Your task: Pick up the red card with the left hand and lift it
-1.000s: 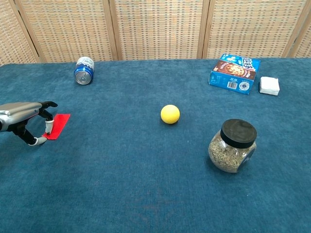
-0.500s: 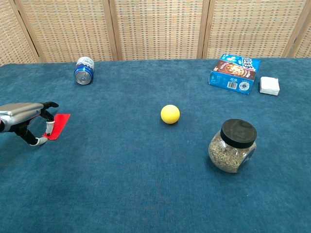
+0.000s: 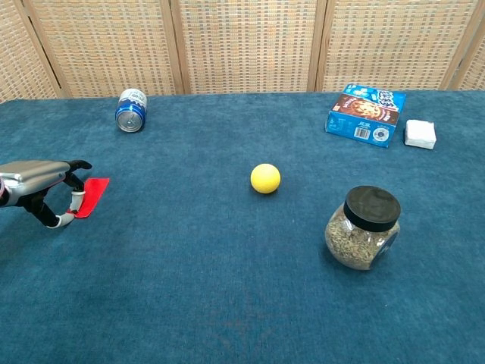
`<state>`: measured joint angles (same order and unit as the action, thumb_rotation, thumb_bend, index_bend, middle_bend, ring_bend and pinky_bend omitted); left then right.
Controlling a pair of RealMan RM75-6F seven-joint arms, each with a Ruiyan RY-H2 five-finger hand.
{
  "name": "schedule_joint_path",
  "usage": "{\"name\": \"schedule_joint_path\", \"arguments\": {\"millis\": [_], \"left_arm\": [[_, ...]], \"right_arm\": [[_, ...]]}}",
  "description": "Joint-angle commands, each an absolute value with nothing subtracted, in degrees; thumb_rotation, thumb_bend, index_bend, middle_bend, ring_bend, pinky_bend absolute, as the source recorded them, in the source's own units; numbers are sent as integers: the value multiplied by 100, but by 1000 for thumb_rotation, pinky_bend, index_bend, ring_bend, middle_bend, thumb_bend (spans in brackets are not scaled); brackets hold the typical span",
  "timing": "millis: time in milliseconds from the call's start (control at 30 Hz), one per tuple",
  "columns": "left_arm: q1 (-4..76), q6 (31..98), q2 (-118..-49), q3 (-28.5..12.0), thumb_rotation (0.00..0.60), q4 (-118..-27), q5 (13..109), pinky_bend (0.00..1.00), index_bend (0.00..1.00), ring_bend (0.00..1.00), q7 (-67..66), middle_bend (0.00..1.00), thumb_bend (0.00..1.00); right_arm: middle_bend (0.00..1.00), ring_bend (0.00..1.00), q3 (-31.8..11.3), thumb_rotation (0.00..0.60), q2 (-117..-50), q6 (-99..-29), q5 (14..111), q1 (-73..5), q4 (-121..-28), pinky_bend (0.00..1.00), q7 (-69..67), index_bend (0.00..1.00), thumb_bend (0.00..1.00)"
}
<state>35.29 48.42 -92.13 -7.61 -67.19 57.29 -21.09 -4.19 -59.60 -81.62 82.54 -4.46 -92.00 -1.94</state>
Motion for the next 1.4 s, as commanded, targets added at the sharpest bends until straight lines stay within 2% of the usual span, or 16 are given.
{"name": "schedule_joint_path", "arguments": {"millis": [33, 367, 1033, 1400], "left_arm": [[3557, 4873, -9187, -785, 600, -6793, 5650, 0, 582, 0, -2198, 0, 520], [3651, 4858, -9148, -848, 600, -6883, 5403, 0, 611, 0, -2351, 0, 520], [4422, 4816, -9119, -1657, 600, -6695, 4353, 0, 638, 0, -2758, 0, 519], [4851, 5244, -9123, -2223, 600, -6218, 4757, 0, 640, 0, -2259, 0, 509]], "right_arm": [[0, 0, -418, 600, -5967, -8157, 8247, -446, -9195, 0, -190, 0, 0], [0, 0, -417, 600, -5981, -8156, 8247, -448, -9182, 0, -178, 0, 0], [0, 0, -435, 600, -6018, -8084, 8175, -477, -9134, 0, -158, 0, 0], [0, 0, -448, 600, -6077, -7998, 8089, -512, -9093, 0, -63, 0, 0]]}}
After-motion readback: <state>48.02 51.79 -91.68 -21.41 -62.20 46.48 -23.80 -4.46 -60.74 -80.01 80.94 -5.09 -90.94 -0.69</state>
